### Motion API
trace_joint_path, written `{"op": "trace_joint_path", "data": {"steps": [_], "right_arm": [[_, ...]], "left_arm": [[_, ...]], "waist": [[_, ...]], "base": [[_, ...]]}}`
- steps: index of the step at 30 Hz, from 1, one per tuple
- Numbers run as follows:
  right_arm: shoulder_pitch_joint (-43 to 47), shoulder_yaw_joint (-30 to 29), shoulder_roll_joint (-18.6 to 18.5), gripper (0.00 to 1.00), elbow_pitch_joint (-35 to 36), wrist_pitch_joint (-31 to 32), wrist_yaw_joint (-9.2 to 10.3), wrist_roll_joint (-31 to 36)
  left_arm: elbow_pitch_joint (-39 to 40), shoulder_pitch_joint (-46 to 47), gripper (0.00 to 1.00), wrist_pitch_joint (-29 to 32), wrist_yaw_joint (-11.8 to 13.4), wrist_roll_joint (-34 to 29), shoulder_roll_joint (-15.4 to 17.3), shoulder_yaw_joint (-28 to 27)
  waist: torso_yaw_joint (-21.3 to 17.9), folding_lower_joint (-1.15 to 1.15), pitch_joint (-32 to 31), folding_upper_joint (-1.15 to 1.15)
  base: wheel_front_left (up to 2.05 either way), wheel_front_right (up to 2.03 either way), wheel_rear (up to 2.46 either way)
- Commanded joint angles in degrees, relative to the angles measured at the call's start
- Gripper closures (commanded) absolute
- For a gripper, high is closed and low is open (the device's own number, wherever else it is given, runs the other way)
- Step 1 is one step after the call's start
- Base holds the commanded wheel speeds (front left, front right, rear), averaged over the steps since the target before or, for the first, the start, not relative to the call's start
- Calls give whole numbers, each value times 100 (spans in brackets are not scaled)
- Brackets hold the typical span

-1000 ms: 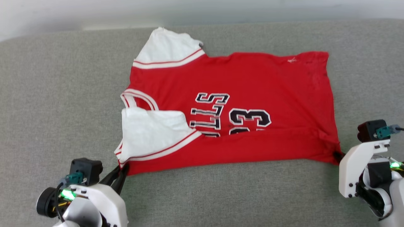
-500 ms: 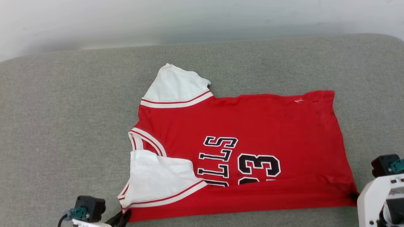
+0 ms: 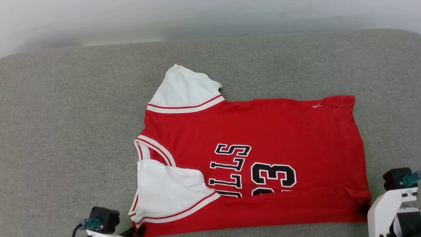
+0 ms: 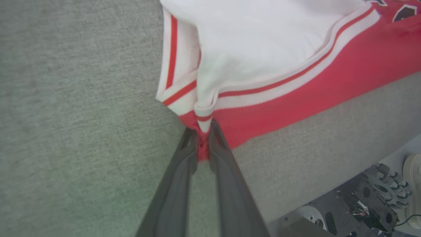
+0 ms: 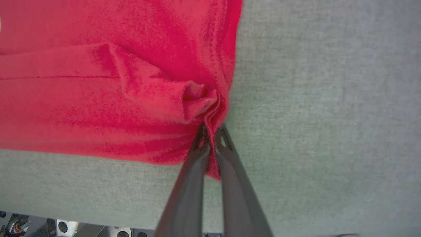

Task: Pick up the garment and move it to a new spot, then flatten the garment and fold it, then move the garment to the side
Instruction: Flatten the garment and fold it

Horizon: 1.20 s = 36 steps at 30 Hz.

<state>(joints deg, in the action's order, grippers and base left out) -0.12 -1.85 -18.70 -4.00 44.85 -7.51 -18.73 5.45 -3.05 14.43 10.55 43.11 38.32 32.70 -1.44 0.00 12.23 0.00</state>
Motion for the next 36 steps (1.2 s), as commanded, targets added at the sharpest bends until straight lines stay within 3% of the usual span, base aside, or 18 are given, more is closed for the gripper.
{"op": "trace_joint_path", "data": {"steps": [1,2,10,19,25,31,36], "right_arm": [[-104,82,37,0,-99,-76,4,23],[-130,117,22,0,-103,-143,4,40],[-333,83,-45,0,226,-925,3,-3],[-569,-68,230,0,608,-2660,4,130],[-494,28,446,0,632,-3627,3,69],[-505,87,531,0,514,-4057,3,111],[-594,114,593,0,488,-4214,3,100]], "left_arm": [[-80,77,7,-51,-12,-42,-42,5],[-123,101,0,-89,-16,-58,-46,1],[-127,283,0,-905,114,-218,-164,-368],[-130,554,0,-2698,128,-800,-495,-771],[-17,587,0,-2964,115,-1206,-926,-1219],[193,443,0,-2966,-207,-1708,-1308,-1724],[81,570,0,-2961,-591,-1871,-1358,-1876]], "waist": [[-6,0,-21,0],[-12,0,-40,0],[-93,0,-298,0],[-192,0,-512,0],[-247,0,-515,0],[-317,0,-484,0],[-466,0,-360,0]], "base": [[0,0,0],[0,0,0],[0,0,0],[0,0,0],[0,0,0],[0,0,0],[0,0,0]]}}
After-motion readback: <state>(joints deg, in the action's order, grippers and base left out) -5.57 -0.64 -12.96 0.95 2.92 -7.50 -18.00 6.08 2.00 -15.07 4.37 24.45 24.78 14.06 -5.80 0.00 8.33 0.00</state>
